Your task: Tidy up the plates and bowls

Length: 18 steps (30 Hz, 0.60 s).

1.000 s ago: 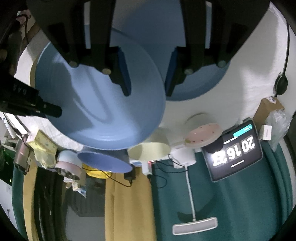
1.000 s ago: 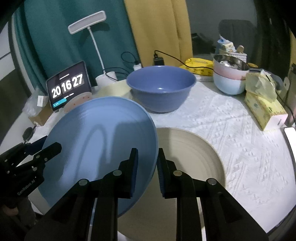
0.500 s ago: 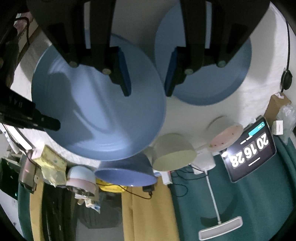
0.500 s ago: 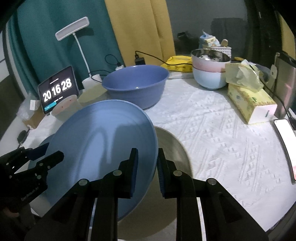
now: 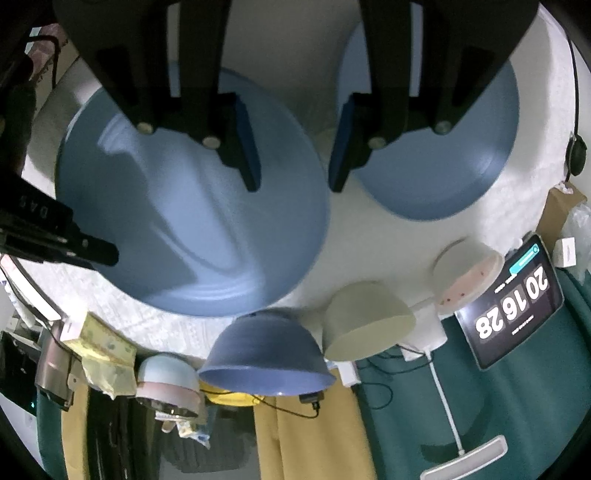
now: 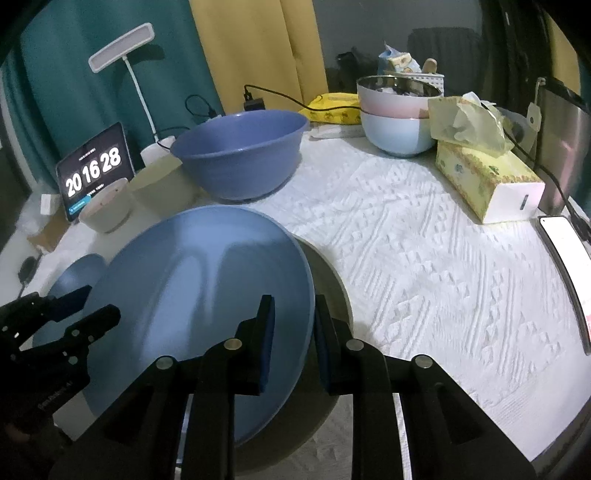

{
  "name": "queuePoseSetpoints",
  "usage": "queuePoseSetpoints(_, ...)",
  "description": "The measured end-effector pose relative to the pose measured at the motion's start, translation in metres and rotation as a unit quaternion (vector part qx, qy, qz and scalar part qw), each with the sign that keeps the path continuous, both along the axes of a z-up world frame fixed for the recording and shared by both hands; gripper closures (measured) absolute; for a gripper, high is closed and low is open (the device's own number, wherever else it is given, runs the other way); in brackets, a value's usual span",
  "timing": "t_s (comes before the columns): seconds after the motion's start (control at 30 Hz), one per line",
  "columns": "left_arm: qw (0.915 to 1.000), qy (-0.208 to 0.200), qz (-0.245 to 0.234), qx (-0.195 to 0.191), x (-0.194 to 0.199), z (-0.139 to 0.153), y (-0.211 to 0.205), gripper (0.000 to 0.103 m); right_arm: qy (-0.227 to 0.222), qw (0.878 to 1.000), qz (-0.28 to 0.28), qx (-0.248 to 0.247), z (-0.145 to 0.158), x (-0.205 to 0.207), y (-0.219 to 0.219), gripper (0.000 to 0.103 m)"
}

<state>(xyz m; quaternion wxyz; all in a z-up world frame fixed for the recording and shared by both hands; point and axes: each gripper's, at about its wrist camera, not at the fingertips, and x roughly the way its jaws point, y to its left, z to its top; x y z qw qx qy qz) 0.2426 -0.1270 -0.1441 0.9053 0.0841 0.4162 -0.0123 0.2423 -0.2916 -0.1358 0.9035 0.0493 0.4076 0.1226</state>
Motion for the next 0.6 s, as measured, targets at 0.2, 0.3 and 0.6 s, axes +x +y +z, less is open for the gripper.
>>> queuePoseSetpoints(0.2,0.9999,0.001,0.008,-0.012,-0.0002,-0.0009,0.0077,0.061,0.003,1.0,-0.013,-0.012,-0.0037,0.0019,-0.004,0.08)
queuePoseSetpoints(0.3,0.9998,0.0,0.005,-0.017,-0.0005,-0.0008,0.0089,0.06,0.003,1.0,-0.014,-0.018,-0.0032,0.0026,-0.0027,0.079)
queuePoseSetpoints(0.6,0.9994,-0.009,-0.025,-0.024,-0.0029,0.0006,0.0039,0.06,-0.003,0.999,-0.031,-0.035,0.0044,-0.0004,0.0004,0.079)
